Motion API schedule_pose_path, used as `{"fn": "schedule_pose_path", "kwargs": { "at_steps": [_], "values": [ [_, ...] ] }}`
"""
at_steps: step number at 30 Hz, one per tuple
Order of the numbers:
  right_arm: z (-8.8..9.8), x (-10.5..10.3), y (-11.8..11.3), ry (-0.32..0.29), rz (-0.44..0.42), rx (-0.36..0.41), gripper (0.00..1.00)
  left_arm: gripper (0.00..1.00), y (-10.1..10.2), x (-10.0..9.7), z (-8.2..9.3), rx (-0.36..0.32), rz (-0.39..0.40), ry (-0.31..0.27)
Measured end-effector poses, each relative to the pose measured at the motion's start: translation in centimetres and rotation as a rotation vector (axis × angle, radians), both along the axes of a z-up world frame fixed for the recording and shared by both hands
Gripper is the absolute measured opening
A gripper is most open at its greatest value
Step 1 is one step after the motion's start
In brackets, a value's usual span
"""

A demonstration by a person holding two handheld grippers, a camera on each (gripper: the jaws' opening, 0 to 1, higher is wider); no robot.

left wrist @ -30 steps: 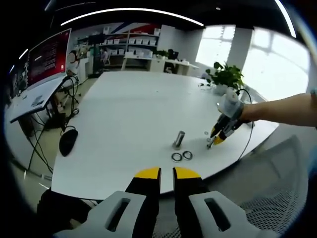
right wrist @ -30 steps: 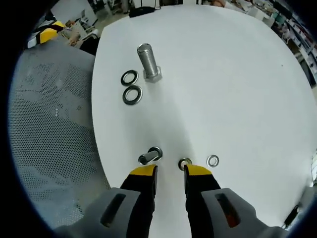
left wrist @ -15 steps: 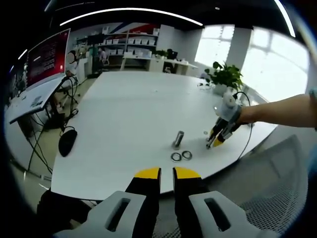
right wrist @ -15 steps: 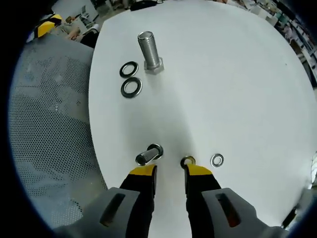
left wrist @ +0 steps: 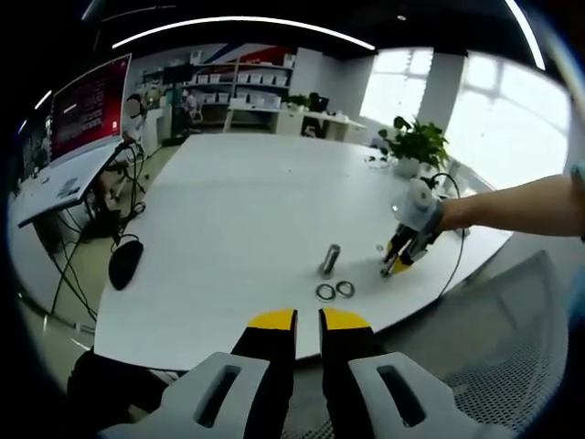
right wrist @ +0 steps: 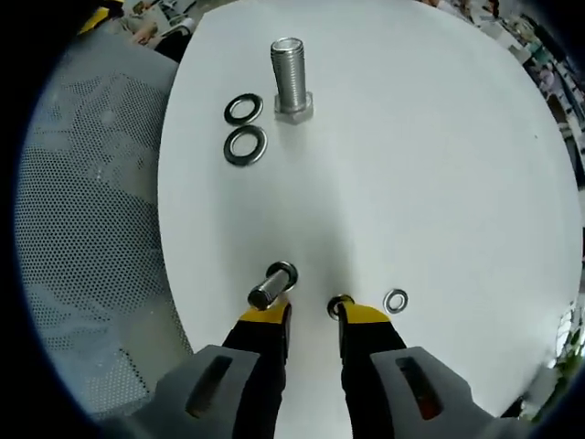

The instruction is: Place the washer onto the threaded stud by aligning its center hole with the stud, sliding it down to the base, and recovering from edge contact or off-axis alignment until the washer reaches the visible bottom stop.

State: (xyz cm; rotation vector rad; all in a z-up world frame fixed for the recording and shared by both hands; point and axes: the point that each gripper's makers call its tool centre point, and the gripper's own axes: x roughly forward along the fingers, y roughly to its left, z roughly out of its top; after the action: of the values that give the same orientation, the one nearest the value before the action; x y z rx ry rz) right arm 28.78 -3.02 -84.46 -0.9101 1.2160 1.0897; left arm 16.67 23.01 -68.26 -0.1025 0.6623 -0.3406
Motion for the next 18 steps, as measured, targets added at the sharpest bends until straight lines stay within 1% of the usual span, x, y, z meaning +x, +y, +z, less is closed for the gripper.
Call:
{"fn": "schedule_pose_path", "kwargs": {
  "at_steps": [2,6,8,13,16,18],
  "values": [
    [0.1,0.0,0.0,0.001,-0.018,0.017,0.23,0.07,0.0,0.0,0.0,0.001,-0.001,0.001],
    [0.1,-0.2,-0.1,-0.03,0.007,0.034,0.22,0.07,0.0,0.0,0.0,0.0,0.001,-0.001],
    [0.1,-0.3,-0.3,-0.031,0.018,0.032,0.22,0.07,0.0,0.0,0.0,0.001,0.002,0.001],
    [1.0,1.2,-0.8,-0.075,-0.013,0.062,0.22,0.07,0.1,0.0,0.0,0.002,0.003,0.001],
    [1.0,1.7,-0.9,-0.073,-0.033,0.071,0.22,0.07,0.1,0.0,-0.1,0.002,0.006,0.001],
    [0.7,1.7,-0.9,-0.07,-0.029,0.067,0.22,0.07,0.1,0.0,-0.1,0.003,0.006,0.002]
  ]
}}
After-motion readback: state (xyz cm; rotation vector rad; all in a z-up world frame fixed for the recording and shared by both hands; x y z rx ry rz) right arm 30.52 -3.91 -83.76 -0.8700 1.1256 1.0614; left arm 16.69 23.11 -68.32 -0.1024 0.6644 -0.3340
